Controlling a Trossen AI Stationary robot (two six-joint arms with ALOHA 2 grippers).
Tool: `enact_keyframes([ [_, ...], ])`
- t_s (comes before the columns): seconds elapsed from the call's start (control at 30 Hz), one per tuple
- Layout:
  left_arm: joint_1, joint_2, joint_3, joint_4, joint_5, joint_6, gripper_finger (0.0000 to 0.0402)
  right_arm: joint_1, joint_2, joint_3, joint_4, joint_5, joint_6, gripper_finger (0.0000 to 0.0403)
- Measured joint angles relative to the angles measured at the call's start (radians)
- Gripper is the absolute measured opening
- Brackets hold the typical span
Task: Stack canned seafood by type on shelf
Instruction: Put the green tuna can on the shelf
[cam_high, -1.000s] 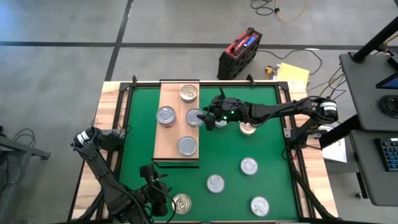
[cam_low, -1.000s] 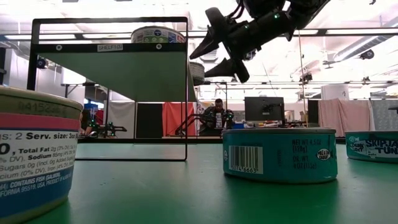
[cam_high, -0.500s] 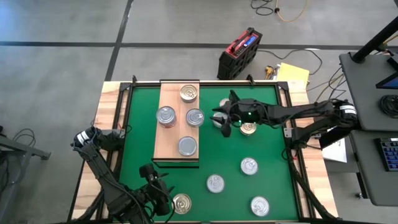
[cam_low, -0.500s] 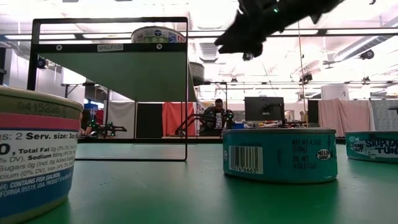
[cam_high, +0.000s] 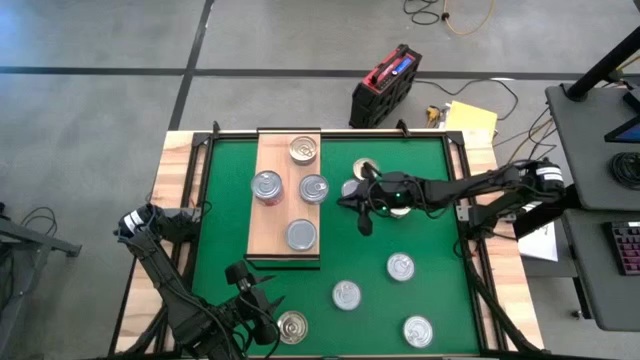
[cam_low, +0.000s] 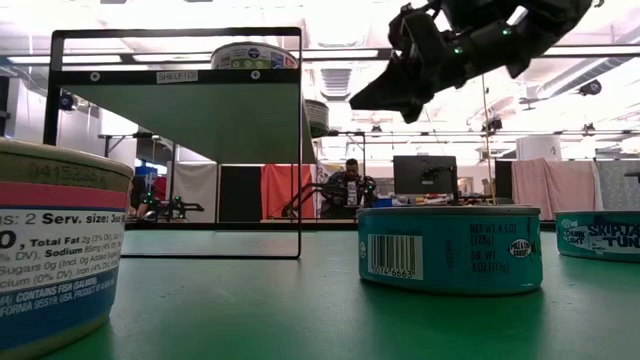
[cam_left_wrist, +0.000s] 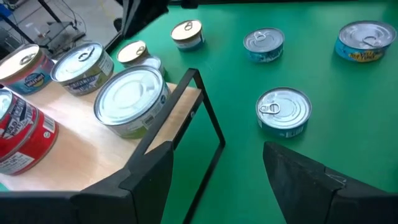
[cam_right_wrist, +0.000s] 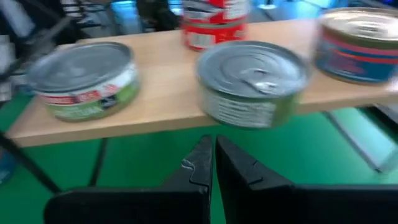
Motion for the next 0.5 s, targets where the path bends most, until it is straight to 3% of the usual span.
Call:
enact_keyframes([
  [0.23, 0.000, 0.000, 0.000, -0.006, -0.002, 0.007, 0.0233, 0.000, 0.106, 0.042, 0.060, -0.010, 0.019, 0.0009],
  [0.5, 0.000, 0.000, 0.000, -0.006, -0.010, 0.008, 0.0233, 0.000, 0.159, 0.098, 0.067, 0.067, 0.005, 0.0009],
])
